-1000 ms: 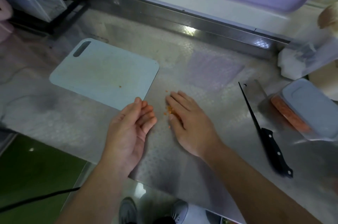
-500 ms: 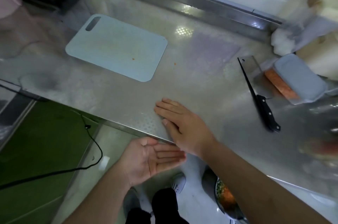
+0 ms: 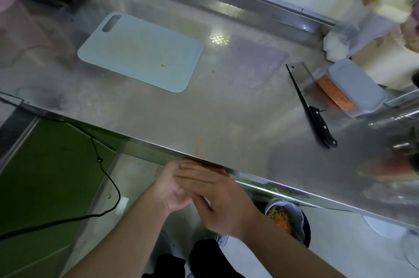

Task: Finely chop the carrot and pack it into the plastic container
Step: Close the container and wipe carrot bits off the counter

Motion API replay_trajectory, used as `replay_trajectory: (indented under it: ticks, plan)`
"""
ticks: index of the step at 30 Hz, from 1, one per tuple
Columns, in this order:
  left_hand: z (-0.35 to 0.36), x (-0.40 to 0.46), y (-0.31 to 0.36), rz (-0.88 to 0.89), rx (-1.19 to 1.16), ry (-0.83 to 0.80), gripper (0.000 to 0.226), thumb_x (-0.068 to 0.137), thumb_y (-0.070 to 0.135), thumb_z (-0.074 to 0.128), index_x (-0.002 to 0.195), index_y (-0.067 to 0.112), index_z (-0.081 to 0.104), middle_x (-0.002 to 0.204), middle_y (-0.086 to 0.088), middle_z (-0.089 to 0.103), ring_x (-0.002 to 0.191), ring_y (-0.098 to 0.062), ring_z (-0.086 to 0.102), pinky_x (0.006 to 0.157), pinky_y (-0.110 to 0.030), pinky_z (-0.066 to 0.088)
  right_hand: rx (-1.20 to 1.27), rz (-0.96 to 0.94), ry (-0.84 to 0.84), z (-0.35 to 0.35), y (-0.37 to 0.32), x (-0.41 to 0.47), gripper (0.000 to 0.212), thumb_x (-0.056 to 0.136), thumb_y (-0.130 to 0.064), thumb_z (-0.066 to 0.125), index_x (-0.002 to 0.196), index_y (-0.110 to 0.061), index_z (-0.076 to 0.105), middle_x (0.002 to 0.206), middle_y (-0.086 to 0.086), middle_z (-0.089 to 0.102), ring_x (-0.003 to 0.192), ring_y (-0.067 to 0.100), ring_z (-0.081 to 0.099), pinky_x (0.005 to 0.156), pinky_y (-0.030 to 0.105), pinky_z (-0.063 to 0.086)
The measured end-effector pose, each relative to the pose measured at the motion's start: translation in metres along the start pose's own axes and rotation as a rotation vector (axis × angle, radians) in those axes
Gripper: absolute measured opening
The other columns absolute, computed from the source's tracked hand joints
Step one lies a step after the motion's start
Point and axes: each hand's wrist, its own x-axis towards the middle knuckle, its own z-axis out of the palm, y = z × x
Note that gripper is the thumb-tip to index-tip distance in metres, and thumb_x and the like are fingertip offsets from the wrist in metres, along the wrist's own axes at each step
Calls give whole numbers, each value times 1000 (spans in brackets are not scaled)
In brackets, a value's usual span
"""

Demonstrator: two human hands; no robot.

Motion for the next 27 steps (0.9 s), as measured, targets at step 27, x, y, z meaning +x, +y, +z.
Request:
replay_trajectory:
  ticks: [27]
  plan:
    - [-25,14,10,-209,105,291,43,96,7,41,100,-23,71,106,-40,70,82,-45,77,58,-41,65,-221,447,402,-91,69,177,38,102,-22,54,139,-20,62,146,-5,56,134,9,48,116,19,31]
